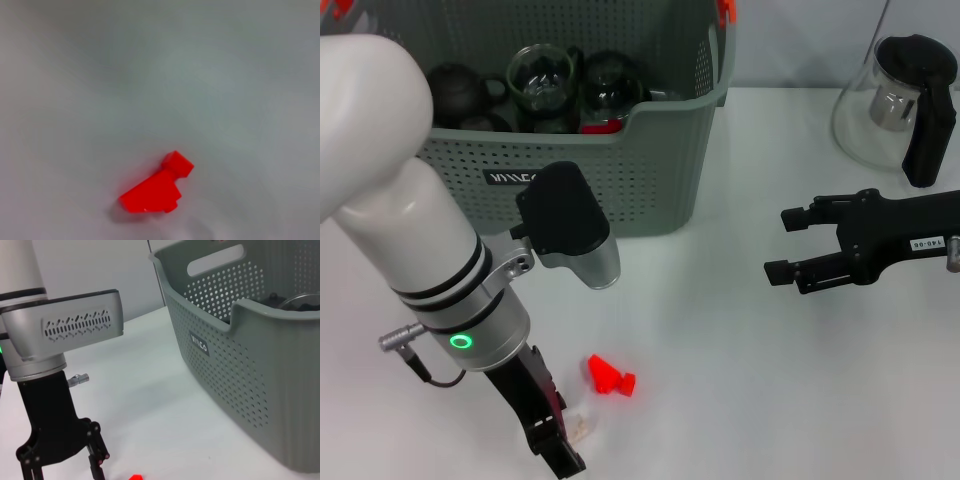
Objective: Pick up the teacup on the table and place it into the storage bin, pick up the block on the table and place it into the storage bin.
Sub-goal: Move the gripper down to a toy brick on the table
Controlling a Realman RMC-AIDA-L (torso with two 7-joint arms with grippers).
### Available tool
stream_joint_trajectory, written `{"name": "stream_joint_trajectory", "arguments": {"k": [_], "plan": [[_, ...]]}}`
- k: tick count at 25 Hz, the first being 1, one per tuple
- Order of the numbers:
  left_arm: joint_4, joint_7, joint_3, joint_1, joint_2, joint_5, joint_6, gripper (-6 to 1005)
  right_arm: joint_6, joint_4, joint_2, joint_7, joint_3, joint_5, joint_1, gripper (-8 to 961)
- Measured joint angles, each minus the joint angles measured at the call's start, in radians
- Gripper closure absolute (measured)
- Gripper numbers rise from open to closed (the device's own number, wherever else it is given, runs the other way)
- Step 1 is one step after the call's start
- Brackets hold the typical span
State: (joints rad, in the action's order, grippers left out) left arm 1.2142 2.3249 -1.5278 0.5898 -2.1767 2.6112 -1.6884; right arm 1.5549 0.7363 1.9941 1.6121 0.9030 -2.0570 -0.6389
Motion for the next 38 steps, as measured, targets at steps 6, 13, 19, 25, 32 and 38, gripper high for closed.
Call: {"name": "stream_joint_trajectory", "arguments": {"k": [6,13,19,25,32,38], "plan": [[-0.002,0.009,-0.009,-0.001,0.000,-0.005,0.014,252,0.000,0.000,0.000,0.000,0.000,0.000,0.002,25],[0.002,0.012,-0.012,0.002,0.000,-0.005,0.010,257,0.000,0.001,0.000,0.000,0.000,0.000,0.003,26],[0.004,0.012,-0.016,0.002,0.000,-0.007,0.005,464,-0.001,0.002,0.000,0.000,0.001,0.000,0.004,26],[0.007,0.014,-0.029,0.002,0.000,-0.007,0.005,465,-0.001,0.003,0.000,0.000,0.001,0.000,0.002,26],[0.029,0.007,-0.035,0.003,0.000,-0.019,-0.015,470,-0.003,0.003,0.000,0.000,0.001,0.000,0.003,26],[0.030,0.006,-0.037,0.003,0.000,-0.020,-0.026,477,-0.004,0.002,0.000,0.000,0.001,0.000,0.004,26]]}}
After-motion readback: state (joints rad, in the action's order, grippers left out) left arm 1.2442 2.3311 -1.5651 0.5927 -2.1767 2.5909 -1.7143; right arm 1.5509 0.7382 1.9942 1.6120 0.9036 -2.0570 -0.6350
